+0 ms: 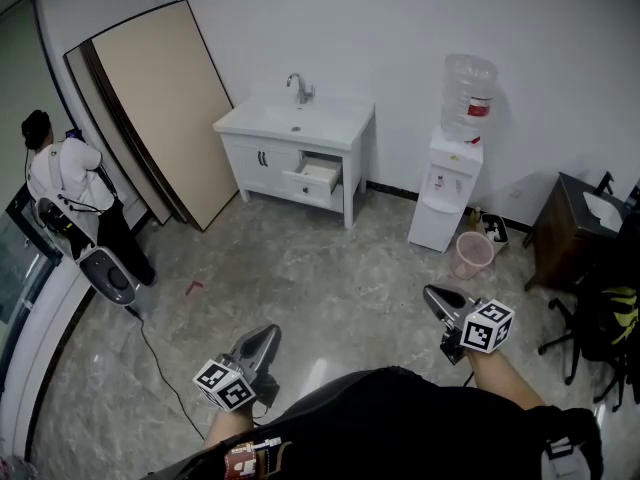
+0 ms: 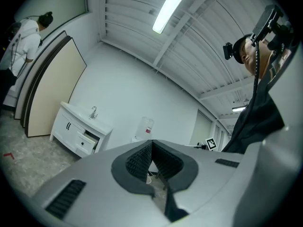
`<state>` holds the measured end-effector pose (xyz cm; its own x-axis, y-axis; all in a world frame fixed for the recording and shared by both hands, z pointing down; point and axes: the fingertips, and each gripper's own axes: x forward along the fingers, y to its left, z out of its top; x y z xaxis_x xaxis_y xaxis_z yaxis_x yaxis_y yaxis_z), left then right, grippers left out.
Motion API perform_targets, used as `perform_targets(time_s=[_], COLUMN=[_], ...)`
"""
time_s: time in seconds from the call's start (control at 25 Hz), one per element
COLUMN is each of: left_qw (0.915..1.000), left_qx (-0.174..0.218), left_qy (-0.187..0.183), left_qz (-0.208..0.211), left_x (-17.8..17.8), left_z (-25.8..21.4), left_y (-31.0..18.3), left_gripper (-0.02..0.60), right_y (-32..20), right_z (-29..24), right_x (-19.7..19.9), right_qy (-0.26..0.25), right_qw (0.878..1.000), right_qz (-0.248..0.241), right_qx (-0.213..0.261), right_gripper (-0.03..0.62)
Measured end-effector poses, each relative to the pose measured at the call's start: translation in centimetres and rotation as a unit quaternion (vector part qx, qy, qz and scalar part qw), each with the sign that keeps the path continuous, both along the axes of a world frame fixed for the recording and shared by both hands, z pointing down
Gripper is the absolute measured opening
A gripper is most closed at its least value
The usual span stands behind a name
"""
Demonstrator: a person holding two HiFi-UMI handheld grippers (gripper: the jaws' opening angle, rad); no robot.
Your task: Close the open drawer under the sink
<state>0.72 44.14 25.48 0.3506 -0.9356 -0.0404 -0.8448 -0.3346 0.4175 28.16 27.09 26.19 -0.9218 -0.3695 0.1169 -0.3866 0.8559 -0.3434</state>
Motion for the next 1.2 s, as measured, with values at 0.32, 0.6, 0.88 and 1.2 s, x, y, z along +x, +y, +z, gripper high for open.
perform_targets(time_s=[0.32, 0.6, 0.88, 1.2], left_qw=[0.9999, 0.9992, 0.9967, 0.9961], left_qx=[-0.013, -0.014, 0.006, 0.001], left_qy=[0.008, -0.008, -0.007, -0.015], left_qz=[-0.006, -0.036, -0.081, -0.087], left_x=[-1.6, -0.8, 3.1, 8.1], left_z=[0.9, 0.6, -1.4, -1.2], left_y=[-3.1, -7.9, -15.1, -22.6], left_gripper=[0.002, 0.002, 0.002, 0.002], right_y=[-3.6, -9.8, -19.2, -27.4], right_z=[0.8, 2.2, 0.3, -0.2], right_x=[-1.2, -1.8, 0.3, 4.0], right_qy=[0.003, -0.014, -0.014, -0.025], right_qw=[1.000, 0.999, 0.997, 0.995], right_qz=[0.000, -0.032, -0.079, -0.096], right_qx=[-0.013, -0.022, -0.007, -0.001], right_gripper=[0.002, 0.002, 0.002, 0.002])
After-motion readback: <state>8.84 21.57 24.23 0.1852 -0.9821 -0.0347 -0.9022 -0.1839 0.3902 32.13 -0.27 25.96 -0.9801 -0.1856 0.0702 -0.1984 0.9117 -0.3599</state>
